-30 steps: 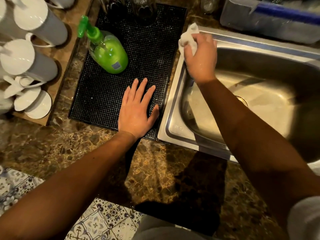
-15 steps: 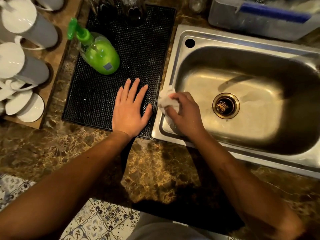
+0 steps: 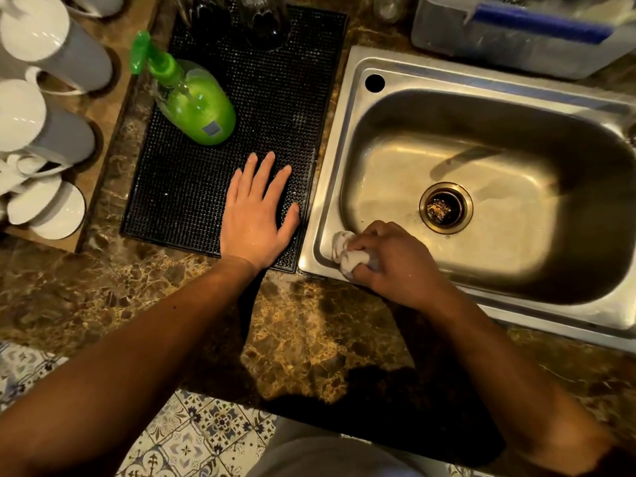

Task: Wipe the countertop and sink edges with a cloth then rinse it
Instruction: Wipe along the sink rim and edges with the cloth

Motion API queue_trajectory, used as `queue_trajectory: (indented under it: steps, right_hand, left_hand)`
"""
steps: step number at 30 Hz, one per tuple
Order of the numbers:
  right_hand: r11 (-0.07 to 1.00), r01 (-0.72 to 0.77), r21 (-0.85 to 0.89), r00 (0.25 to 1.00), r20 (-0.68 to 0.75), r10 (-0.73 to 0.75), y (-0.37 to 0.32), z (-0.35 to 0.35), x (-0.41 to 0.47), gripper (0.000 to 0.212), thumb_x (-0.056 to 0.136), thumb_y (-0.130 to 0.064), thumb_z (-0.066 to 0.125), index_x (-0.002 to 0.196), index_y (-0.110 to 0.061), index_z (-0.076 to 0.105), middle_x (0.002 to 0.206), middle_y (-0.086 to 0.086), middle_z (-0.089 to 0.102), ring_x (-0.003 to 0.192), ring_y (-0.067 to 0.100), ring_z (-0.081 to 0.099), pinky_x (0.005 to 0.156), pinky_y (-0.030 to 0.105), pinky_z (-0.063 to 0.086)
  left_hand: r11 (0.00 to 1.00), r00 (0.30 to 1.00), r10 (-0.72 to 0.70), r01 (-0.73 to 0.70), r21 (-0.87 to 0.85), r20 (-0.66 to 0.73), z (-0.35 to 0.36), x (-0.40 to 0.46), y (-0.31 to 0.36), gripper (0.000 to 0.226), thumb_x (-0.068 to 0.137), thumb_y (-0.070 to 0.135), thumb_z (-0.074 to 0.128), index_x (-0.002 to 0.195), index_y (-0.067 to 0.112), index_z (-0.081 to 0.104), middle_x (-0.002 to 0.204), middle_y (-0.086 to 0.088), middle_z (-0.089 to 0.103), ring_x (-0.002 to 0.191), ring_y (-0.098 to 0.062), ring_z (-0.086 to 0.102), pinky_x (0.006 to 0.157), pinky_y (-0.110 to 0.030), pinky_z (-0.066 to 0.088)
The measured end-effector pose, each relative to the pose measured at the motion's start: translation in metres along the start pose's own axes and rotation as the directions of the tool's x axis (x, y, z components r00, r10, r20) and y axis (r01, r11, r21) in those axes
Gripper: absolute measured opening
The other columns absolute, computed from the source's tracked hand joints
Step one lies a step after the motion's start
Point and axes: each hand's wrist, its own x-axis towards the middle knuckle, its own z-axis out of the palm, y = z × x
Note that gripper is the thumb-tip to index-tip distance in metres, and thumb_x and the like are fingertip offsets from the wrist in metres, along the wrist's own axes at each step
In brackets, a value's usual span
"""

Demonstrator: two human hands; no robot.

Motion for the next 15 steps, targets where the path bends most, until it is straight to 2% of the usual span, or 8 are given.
queue_trajectory:
  steps: [2,4,5,6,9,11,13,15]
  right_hand:
    - [0.998,-0.039,0.056,0.996,0.081,0.034,0.004,-0.015,0.008,0.065,0.068,-0.066,0.053,0.114,-0.027,0.075,0.11,-0.003,0.066,0.103,0.017,0.06,0.084,0.029,0.049]
    - [0.973,-0.092,0.213,0.995,0.055,0.082,0.008,-0.032,0.023,0.048,0.07,-0.059,0.064,0.105,-0.028,0.075,0.1,-0.007,0.068,0.094,0.013,0.063,0.076,0.014,0.045]
    - [0.958,-0.106,0.265,0.994,-0.009,0.112,0.01,-0.039,0.032,0.035,0.077,-0.05,0.071,0.104,-0.029,0.073,0.097,-0.007,0.068,0.091,0.013,0.062,0.071,0.009,0.04]
    - [0.949,-0.107,0.297,0.985,-0.095,0.141,0.012,-0.046,0.044,0.027,0.083,-0.04,0.076,0.107,-0.028,0.073,0.097,-0.007,0.068,0.09,0.013,0.061,0.069,0.01,0.039]
    - [0.925,-0.079,0.372,0.911,-0.351,0.218,0.017,-0.065,0.083,0.029,0.089,-0.024,0.076,0.117,-0.016,0.072,0.103,-0.003,0.067,0.095,0.013,0.06,0.083,0.029,0.049]
    - [0.907,-0.05,0.418,0.853,-0.454,0.257,0.012,-0.082,0.11,0.03,0.092,-0.026,0.072,0.121,-0.015,0.07,0.105,-0.005,0.065,0.099,0.011,0.06,0.09,0.03,0.05]
    - [0.899,-0.025,0.437,0.802,-0.528,0.279,0.008,-0.095,0.14,0.033,0.095,-0.032,0.068,0.125,-0.018,0.068,0.111,-0.01,0.064,0.104,0.006,0.059,0.089,0.018,0.048]
    - [0.919,-0.04,0.393,0.765,-0.579,0.281,0.007,-0.106,0.169,0.039,0.094,-0.039,0.067,0.129,-0.022,0.067,0.119,-0.009,0.063,0.111,0.007,0.059,0.094,0.017,0.046]
  left_hand:
    - [1.0,1.0,0.001,-0.001,-0.002,0.002,0.0,0.0,0.0,0.061,0.105,0.046,0.042,0.16,0.02,0.037,0.172,-0.008,0.023,0.161,-0.03,0.012,0.13,-0.05,0.011]
    - [1.0,1.0,0.002,-0.002,0.003,0.004,-0.001,0.001,-0.001,0.061,0.105,0.047,0.041,0.16,0.02,0.037,0.172,-0.008,0.023,0.161,-0.03,0.012,0.13,-0.05,0.011]
    - [1.0,1.0,0.002,-0.002,0.001,0.006,0.0,0.0,0.0,0.061,0.105,0.046,0.041,0.16,0.02,0.037,0.172,-0.008,0.023,0.161,-0.03,0.011,0.13,-0.05,0.011]
    - [1.0,1.0,0.003,-0.003,0.006,0.006,0.0,0.0,0.0,0.061,0.105,0.046,0.042,0.16,0.02,0.037,0.172,-0.008,0.023,0.161,-0.03,0.011,0.13,-0.05,0.011]
    - [1.0,1.0,0.007,-0.007,0.008,0.007,0.001,-0.001,0.0,0.061,0.105,0.046,0.043,0.16,0.02,0.037,0.172,-0.009,0.023,0.161,-0.03,0.011,0.13,-0.05,0.012]
    - [1.0,1.0,0.006,-0.006,0.007,0.003,0.001,-0.001,0.0,0.061,0.105,0.046,0.043,0.16,0.02,0.037,0.172,-0.009,0.023,0.161,-0.03,0.012,0.13,-0.05,0.012]
    - [1.0,1.0,0.002,-0.002,0.003,0.0,0.002,-0.001,-0.001,0.061,0.105,0.046,0.043,0.16,0.019,0.038,0.172,-0.009,0.023,0.161,-0.03,0.012,0.13,-0.05,0.012]
    - [1.0,1.0,0.002,-0.002,-0.003,-0.002,0.002,-0.001,0.0,0.061,0.105,0.046,0.042,0.16,0.019,0.038,0.172,-0.008,0.023,0.161,-0.03,0.012,0.13,-0.05,0.012]
